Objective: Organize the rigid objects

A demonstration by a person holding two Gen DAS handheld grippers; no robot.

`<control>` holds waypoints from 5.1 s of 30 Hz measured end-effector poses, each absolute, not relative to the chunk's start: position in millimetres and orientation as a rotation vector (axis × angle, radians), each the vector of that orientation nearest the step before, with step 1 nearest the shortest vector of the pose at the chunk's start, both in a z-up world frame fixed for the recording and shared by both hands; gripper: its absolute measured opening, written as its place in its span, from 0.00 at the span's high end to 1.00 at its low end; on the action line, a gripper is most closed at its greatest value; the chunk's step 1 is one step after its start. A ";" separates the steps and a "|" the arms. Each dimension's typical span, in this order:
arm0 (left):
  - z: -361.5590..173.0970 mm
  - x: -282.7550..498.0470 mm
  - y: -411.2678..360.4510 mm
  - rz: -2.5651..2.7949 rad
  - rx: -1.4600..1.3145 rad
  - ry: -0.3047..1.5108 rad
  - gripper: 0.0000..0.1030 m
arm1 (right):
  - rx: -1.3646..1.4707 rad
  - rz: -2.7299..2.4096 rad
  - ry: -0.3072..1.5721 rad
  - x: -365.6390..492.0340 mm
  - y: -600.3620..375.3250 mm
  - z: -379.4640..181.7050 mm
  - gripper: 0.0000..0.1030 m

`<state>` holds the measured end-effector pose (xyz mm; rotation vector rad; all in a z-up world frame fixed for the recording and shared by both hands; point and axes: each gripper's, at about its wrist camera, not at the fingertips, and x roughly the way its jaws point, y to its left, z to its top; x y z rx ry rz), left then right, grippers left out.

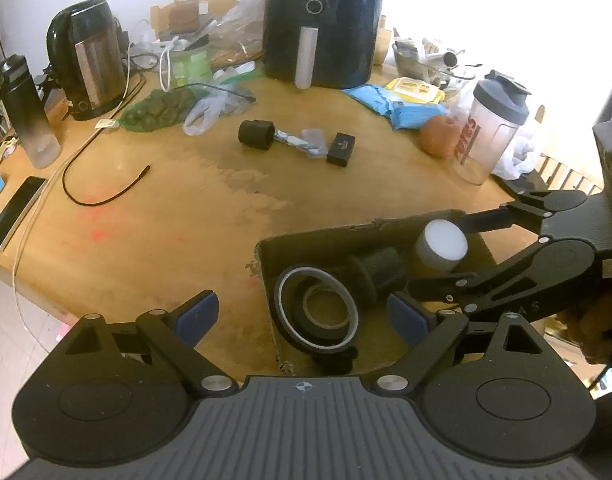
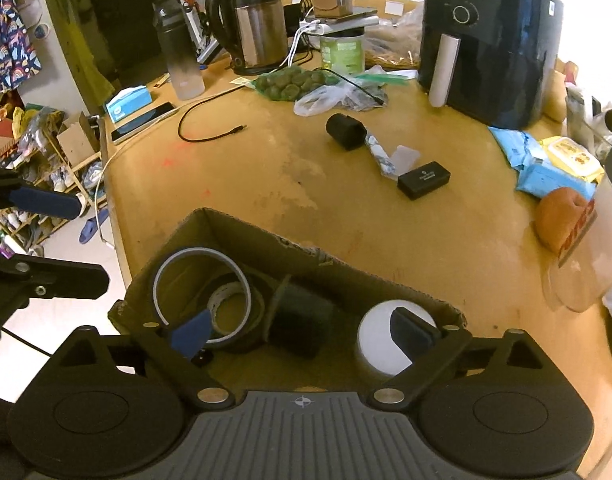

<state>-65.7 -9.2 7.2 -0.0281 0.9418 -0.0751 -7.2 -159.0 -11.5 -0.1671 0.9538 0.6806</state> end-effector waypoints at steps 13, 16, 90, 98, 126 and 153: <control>9.5 -62.6 -18.6 -0.108 -0.001 0.934 0.10 | -0.148 0.622 0.925 -13.7 -175.0 -0.8 0.00; 8.3 -61.3 -21.3 -0.125 0.003 0.940 0.10 | -0.138 0.606 0.919 -14.8 -179.3 0.8 0.00; 10.1 37.6 -1.8 -0.236 -0.013 0.949 0.11 | -0.118 0.447 0.972 151.8 -145.3 -24.3 0.06; 9.4 36.5 6.3 -0.210 -0.034 0.958 0.11 | -0.093 0.465 1.018 181.4 -146.6 -50.8 0.28; 3.2 14.0 43.6 -0.052 -0.114 1.011 0.11 | 0.049 0.300 1.046 245.6 -137.1 -109.1 0.39; 4.2 24.4 53.4 -0.070 -0.096 0.982 0.11 | -0.139 0.311 1.073 240.6 -122.0 -96.7 0.67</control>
